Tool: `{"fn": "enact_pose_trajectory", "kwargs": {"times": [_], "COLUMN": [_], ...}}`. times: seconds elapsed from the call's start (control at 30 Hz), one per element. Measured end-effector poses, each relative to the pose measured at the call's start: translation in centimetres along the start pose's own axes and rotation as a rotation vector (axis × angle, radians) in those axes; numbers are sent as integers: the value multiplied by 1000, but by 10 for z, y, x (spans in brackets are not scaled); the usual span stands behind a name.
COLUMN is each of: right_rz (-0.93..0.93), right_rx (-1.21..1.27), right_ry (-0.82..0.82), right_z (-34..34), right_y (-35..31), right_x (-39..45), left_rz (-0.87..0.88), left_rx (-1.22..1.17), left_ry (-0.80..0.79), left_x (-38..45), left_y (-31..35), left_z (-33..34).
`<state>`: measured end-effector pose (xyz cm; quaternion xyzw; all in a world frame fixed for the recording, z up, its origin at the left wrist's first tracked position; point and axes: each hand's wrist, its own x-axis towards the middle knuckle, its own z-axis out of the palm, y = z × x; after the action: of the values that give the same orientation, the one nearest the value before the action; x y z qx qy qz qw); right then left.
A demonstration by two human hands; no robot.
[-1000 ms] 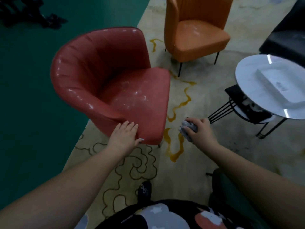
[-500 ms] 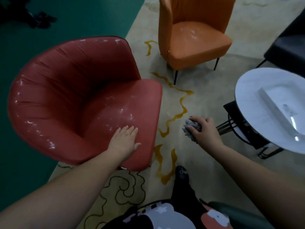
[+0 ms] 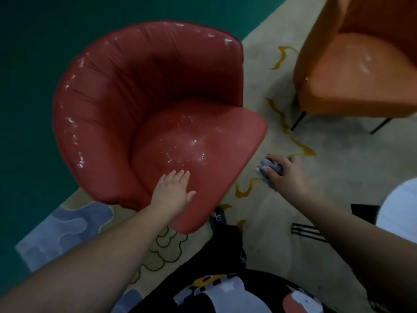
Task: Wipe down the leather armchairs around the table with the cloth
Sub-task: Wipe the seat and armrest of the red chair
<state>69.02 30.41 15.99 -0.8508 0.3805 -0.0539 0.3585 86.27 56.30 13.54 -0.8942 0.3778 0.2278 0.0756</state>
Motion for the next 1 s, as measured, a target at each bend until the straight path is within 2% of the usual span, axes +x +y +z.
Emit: {"fn": "enact_pose_trajectory", "kwargs": {"times": [0.3, 0.47, 0.67, 0.83, 1.0], "right_rz": [-123, -151, -245, -347, -444], "right_rx": [-41, -71, -78, -137, -122], "right_ry": [-185, -287, -480, -689, -801], "right_z": [21, 53, 107, 160, 212], "right_y": [-40, -50, -57, -55, -45], "right_x": [106, 143, 191, 230, 257], "left_rz": [-222, -341, -576, -721, -842], "left_rx": [-119, -248, -422, -534, -635], "left_ry": [0, -40, -81, -31, 67], "left_x": [51, 53, 62, 74, 103], "left_y": [-41, -45, -52, -45, -27], "left_z": [9, 32, 67, 91, 112]}}
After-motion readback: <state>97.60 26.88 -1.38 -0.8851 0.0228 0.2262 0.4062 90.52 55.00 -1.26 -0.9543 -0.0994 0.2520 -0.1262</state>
